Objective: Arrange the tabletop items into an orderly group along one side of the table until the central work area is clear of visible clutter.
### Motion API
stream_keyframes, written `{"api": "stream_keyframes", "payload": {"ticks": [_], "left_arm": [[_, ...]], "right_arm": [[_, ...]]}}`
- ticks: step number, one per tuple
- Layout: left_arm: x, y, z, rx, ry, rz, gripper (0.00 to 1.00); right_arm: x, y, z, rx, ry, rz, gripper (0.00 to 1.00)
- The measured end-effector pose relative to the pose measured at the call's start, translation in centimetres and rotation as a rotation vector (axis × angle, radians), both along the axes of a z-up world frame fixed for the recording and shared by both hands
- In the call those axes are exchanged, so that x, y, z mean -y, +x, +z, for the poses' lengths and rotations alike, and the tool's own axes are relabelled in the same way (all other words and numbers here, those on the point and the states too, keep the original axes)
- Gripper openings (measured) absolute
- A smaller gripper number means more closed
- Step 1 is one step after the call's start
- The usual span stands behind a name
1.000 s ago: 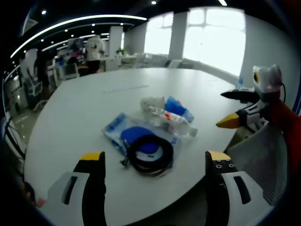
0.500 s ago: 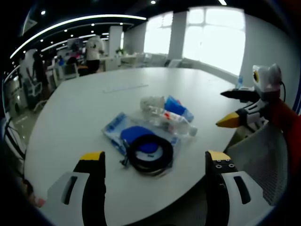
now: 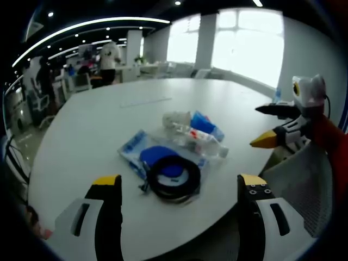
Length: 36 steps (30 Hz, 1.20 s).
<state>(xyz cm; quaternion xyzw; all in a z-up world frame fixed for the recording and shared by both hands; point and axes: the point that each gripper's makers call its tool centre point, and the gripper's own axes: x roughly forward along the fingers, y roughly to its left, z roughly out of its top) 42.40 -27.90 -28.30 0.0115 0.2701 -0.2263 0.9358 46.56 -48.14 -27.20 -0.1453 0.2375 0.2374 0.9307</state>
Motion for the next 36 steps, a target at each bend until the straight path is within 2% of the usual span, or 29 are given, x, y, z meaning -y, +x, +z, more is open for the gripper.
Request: {"api": "stream_keyframes", "payload": {"ticks": [36], "left_arm": [[0.17, -0.09, -0.16, -0.008, 0.000, -0.008, 0.84]], "right_arm": [[0.00, -0.06, -0.03, -0.003, 0.000, -0.002, 0.96]]}}
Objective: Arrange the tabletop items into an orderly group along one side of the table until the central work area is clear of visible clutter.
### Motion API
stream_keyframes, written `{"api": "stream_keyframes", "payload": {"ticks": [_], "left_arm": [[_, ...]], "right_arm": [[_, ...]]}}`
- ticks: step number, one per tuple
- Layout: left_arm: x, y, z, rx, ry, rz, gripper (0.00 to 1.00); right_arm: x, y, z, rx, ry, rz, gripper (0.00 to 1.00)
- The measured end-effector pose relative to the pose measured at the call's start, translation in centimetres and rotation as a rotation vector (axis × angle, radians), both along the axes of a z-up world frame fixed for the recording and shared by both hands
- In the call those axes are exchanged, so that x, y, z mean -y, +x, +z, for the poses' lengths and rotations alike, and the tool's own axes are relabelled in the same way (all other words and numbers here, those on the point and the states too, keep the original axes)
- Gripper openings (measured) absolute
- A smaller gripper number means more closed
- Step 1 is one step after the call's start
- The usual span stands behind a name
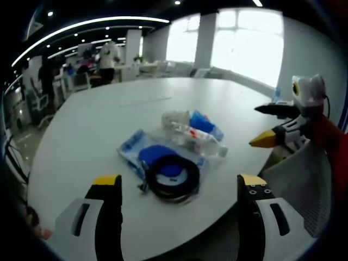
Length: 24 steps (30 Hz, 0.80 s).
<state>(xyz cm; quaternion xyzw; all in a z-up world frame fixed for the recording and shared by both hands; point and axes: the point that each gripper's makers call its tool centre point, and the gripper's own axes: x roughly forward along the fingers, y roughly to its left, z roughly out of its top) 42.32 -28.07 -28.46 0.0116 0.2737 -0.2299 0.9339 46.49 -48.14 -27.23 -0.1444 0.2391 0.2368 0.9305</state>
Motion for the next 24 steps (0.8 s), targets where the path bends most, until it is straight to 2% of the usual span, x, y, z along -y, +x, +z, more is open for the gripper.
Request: {"api": "stream_keyframes", "payload": {"ticks": [24], "left_arm": [[0.23, 0.09, -0.02, -0.003, 0.010, -0.011, 0.84]], "right_arm": [[-0.45, -0.01, -0.22, -0.034, 0.017, 0.021, 0.96]]}}
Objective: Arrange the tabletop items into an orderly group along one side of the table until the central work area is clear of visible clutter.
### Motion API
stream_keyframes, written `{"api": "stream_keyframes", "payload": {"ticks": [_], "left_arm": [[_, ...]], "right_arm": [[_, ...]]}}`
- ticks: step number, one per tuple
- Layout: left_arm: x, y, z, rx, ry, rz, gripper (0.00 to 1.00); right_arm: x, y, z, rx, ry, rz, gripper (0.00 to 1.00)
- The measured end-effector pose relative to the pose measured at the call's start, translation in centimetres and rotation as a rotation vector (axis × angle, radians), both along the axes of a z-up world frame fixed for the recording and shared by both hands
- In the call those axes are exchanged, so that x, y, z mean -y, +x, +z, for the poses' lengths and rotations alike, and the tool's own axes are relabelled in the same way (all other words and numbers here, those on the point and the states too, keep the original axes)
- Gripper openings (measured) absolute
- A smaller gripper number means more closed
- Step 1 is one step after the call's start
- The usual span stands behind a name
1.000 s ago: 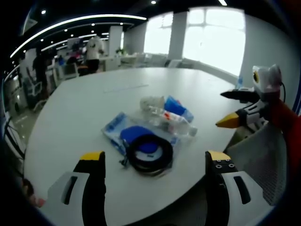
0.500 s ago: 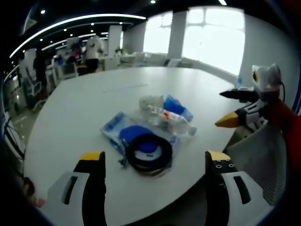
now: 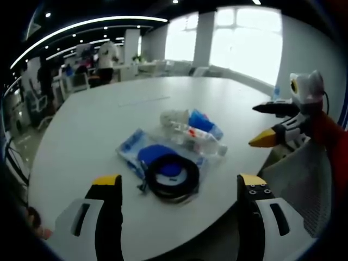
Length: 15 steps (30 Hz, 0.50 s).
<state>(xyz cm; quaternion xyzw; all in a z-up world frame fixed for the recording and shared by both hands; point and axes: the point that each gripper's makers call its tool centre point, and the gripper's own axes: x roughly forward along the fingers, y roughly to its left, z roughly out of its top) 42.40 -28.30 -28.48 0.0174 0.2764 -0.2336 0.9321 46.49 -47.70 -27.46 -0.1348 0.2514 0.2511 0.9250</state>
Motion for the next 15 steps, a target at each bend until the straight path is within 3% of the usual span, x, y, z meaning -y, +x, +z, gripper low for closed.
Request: {"api": "stream_keyframes", "payload": {"ticks": [8, 15], "left_arm": [[0.4, 0.7, 0.6, 0.007, -0.005, -0.007, 0.83], [1.3, 2.6, 1.8, 0.040, 0.013, -0.035, 0.82]], "right_arm": [[0.1, 0.5, 0.1, -0.007, 0.015, -0.002, 0.96], [1.0, 1.5, 0.5, 0.004, 0.005, -0.010, 0.96]]}}
